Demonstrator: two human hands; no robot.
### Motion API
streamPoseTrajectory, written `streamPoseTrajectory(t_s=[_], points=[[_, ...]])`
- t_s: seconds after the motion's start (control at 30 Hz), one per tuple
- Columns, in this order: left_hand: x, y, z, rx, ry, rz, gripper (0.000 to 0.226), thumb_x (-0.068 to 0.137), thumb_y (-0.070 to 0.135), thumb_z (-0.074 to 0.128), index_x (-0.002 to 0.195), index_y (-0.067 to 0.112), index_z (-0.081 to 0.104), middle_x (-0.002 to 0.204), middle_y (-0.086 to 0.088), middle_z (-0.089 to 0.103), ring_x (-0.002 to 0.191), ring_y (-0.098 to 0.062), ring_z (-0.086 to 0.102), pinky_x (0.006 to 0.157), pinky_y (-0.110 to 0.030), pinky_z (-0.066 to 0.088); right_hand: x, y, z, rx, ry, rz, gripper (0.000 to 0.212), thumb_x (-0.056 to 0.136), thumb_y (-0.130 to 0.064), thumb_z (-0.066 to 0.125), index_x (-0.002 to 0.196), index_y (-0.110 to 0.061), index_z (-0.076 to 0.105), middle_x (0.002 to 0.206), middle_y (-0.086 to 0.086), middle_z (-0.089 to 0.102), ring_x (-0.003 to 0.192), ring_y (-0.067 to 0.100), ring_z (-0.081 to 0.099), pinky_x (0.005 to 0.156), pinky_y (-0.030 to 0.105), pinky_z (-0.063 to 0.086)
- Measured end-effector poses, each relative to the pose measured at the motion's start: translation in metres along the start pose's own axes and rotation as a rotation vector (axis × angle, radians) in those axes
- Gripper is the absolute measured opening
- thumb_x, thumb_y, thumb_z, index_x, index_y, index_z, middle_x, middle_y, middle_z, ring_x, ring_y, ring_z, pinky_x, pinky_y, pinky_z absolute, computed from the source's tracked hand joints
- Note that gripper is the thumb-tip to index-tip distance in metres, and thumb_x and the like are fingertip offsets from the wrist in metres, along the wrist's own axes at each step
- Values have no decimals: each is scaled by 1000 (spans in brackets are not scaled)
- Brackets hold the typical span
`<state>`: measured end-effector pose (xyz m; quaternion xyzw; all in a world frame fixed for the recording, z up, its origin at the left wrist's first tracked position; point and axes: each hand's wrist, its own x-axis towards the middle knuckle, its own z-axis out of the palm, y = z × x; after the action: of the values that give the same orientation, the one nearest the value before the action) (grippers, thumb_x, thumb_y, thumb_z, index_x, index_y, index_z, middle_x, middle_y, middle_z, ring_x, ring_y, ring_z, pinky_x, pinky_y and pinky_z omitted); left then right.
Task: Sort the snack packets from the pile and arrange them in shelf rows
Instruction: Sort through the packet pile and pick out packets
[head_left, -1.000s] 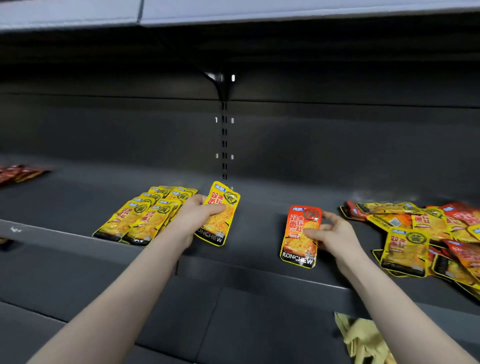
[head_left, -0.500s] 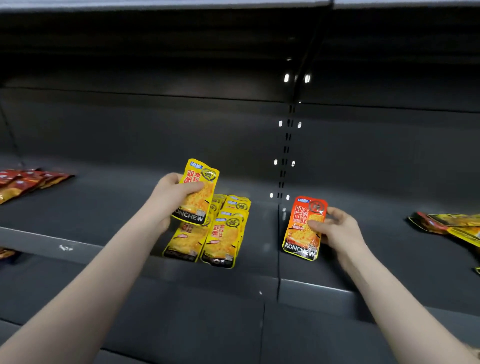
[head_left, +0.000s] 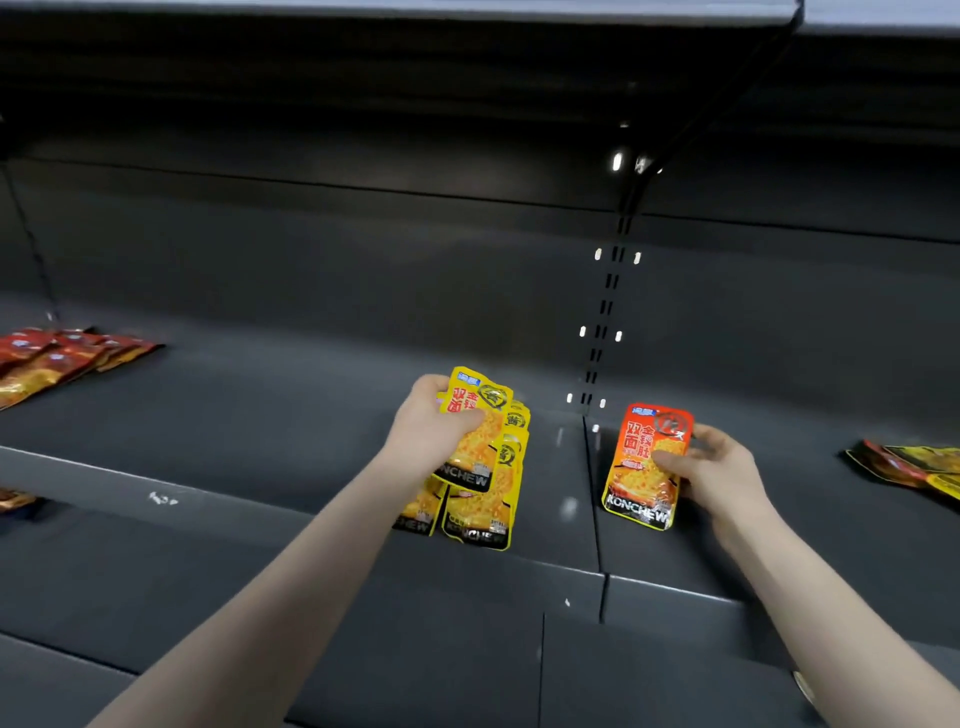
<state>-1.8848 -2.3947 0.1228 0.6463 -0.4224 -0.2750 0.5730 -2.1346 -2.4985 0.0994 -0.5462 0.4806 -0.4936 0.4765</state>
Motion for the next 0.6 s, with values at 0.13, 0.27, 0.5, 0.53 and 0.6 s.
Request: streamPoseTrajectory(t_s=[0.13, 0.27, 0.5, 0.53, 0.6], points=[[11, 8, 39, 93, -27, -2, 39, 84, 15, 65, 119, 18, 47, 91, 1, 63, 88, -22, 62, 86, -34, 48, 10, 0, -14, 10, 12, 10, 39, 79, 10, 65, 113, -8, 57, 92, 10, 65, 90, 32, 62, 88, 45, 50], [27, 13, 78, 258, -35, -45, 42, 85, 17, 63, 123, 14, 45, 109, -6, 63, 106, -28, 59, 94, -38, 46, 21, -2, -31, 25, 25, 11, 41, 78, 12, 64, 113, -8, 56, 94, 13, 64, 87, 32, 62, 82, 41, 50], [52, 11, 135, 419, -72, -80, 42, 86, 17, 61, 123, 8, 42, 119, -13, 59, 110, -32, 56, 94, -39, 45, 38, -3, -56, 18, 25, 0, 38, 79, 11, 65, 108, -12, 56, 90, 10, 65, 78, 25, 62, 69, 31, 48], [55, 9, 140, 447, -70, -85, 42, 87, 17, 61, 124, 8, 42, 119, -13, 59, 110, -32, 56, 92, -38, 45, 40, -3, -58, 21, 20, 3, 38, 79, 11, 64, 108, -12, 56, 88, 9, 65, 76, 23, 62, 66, 30, 48], [59, 2, 148, 505, -61, -99, 42, 89, 17, 58, 125, 7, 40, 120, -13, 58, 111, -32, 55, 89, -36, 43, 45, -2, -57, 24, 5, 13, 38, 79, 12, 64, 107, -12, 55, 85, 7, 65, 74, 21, 62, 65, 30, 49]])
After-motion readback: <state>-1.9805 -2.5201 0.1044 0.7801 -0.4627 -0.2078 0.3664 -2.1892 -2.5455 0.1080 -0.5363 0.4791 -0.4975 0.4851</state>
